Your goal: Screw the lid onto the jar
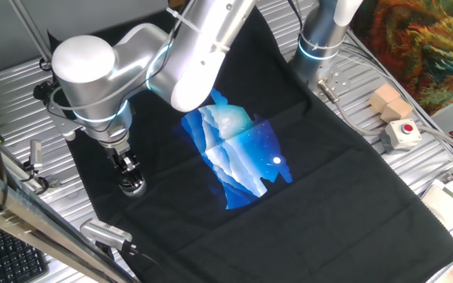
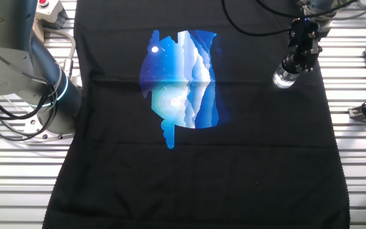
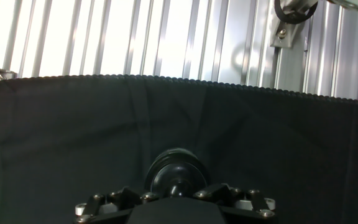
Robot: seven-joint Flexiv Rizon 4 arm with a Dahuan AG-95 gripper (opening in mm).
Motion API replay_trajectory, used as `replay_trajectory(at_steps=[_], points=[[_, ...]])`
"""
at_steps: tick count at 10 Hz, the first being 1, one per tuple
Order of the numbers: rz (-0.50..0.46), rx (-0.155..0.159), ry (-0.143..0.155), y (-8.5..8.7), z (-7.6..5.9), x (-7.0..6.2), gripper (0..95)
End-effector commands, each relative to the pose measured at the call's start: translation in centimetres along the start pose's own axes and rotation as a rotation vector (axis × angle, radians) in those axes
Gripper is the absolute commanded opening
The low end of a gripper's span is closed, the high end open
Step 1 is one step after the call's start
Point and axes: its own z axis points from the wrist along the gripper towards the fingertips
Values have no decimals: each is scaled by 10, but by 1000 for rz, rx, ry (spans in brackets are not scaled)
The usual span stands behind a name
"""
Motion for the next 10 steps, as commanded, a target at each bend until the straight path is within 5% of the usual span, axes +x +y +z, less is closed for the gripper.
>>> replay_trajectory(at_steps=[1,10], points=[[3,-2,-5,-1,0,0,760],[-4,-8,-6,-3,7,0,760]])
